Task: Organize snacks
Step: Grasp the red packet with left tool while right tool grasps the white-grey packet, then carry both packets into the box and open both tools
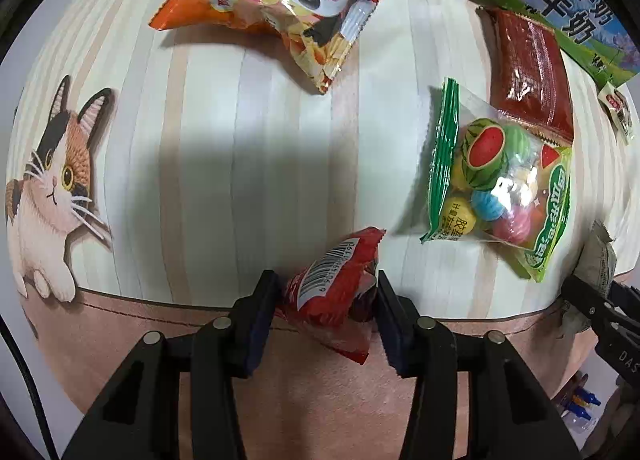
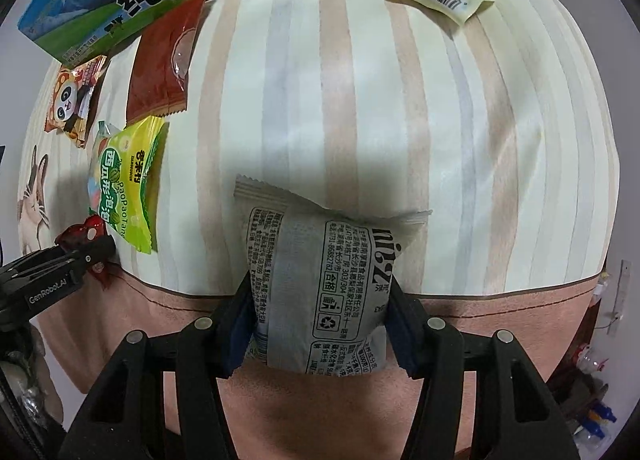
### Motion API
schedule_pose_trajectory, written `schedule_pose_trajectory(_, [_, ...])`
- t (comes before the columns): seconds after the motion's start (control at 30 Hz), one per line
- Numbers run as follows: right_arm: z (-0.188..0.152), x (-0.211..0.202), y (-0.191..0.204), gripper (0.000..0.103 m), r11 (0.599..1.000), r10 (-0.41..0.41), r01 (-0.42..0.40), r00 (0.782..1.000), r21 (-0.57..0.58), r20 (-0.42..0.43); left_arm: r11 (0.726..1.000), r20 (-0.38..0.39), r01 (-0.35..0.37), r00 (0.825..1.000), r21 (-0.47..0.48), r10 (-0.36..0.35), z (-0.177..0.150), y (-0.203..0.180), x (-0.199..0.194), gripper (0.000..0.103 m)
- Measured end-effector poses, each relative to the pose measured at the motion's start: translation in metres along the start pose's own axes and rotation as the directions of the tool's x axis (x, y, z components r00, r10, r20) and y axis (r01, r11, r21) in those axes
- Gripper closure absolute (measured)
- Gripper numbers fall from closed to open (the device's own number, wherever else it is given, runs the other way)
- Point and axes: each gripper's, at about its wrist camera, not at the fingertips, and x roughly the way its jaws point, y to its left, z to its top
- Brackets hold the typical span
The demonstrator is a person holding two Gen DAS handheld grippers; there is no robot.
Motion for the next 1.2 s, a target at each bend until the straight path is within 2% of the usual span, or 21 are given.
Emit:
schedule_pose_trajectory(0.03, [-0.003, -0.003, 0.006, 0.044, 1.0, 0.001, -0.001, 1.0, 0.0, 0.007, 1.0, 0.022, 0.006, 1.0, -0.008, -0.006, -0.001, 0.001, -0.003, 0.062])
schedule_pose_trajectory(0.07, [-0.007, -0.005, 0.012, 0.05, 1.0, 0.005, -0.005, 1.0, -0.002, 0.018, 1.0, 0.034, 0.002, 0.999, -0.005, -0.002, -0.012, 0.003, -0.012, 0.065])
schedule_pose_trajectory(0.17, [-0.014, -0.021, 0.017, 0.053, 0.999, 0.032, -0.032, 0.998, 0.0, 0.049, 1.0, 0.063, 0.025, 0.998, -0.003, -0.024, -0.028, 0.006, -0.037, 0.07])
schedule_pose_trajectory(0.27, [-0.016, -0.049, 0.018, 0.053, 0.997, 0.077, -0.077, 0.992, -0.009, 0.099, 0.998, 0.115, 0.06, 0.991, 0.017, -0.062, -0.032, 0.0, -0.072, 0.07])
schedule_pose_trajectory(0.4, [-0.003, -0.099, 0.019, 0.053, 0.988, 0.151, -0.149, 0.97, -0.026, 0.188, 0.992, 0.188, 0.117, 0.974, 0.051, -0.125, -0.023, -0.014, -0.123, 0.07])
schedule_pose_trajectory(0.5, [0.017, -0.143, 0.019, 0.053, 0.978, 0.207, -0.202, 0.94, -0.049, 0.271, 0.979, 0.24, 0.194, 0.949, 0.063, -0.204, -0.005, -0.024, -0.165, 0.07])
schedule_pose_trajectory(0.6, [0.045, -0.179, 0.023, 0.053, 0.969, 0.246, -0.236, 0.913, -0.07, 0.326, 0.954, 0.277, 0.284, 0.913, 0.099, -0.301, 0.027, -0.042, -0.208, 0.07])
schedule_pose_trajectory(0.67, [0.071, -0.199, 0.024, 0.053, 0.967, 0.253, -0.237, 0.896, -0.09, 0.364, 0.946, 0.308, 0.297, 0.895, 0.13, -0.323, 0.052, -0.052, -0.232, 0.07])
schedule_pose_trajectory(0.77, [0.112, -0.215, 0.023, 0.053, 0.972, 0.235, -0.211, 0.889, -0.102, 0.394, 0.946, 0.339, 0.276, 0.885, 0.168, -0.318, 0.091, -0.07, -0.253, 0.07])
schedule_pose_trajectory(0.83, [0.14, -0.218, 0.022, 0.053, 0.978, 0.209, -0.184, 0.891, -0.099, 0.404, 0.953, 0.346, 0.254, 0.89, 0.168, -0.298, 0.123, -0.076, -0.256, 0.07])
schedule_pose_trajectory(0.93, [0.191, -0.214, 0.024, 0.053, 0.988, 0.155, -0.132, 0.903, -0.085, 0.401, 0.961, 0.315, 0.231, 0.91, 0.153, -0.269, 0.169, -0.079, -0.247, 0.07])
schedule_pose_trajectory(1.1, [0.265, -0.195, 0.019, 0.053, 0.996, 0.09, -0.077, 0.937, -0.054, 0.338, 0.98, 0.256, 0.169, 0.947, 0.109, -0.192, 0.234, -0.072, -0.211, 0.07])
schedule_pose_trajectory(1.2, [0.299, -0.177, 0.015, 0.053, 0.998, 0.051, -0.041, 0.954, -0.039, 0.297, 0.989, 0.233, 0.123, 0.962, 0.084, -0.14, 0.263, -0.066, -0.189, 0.07])
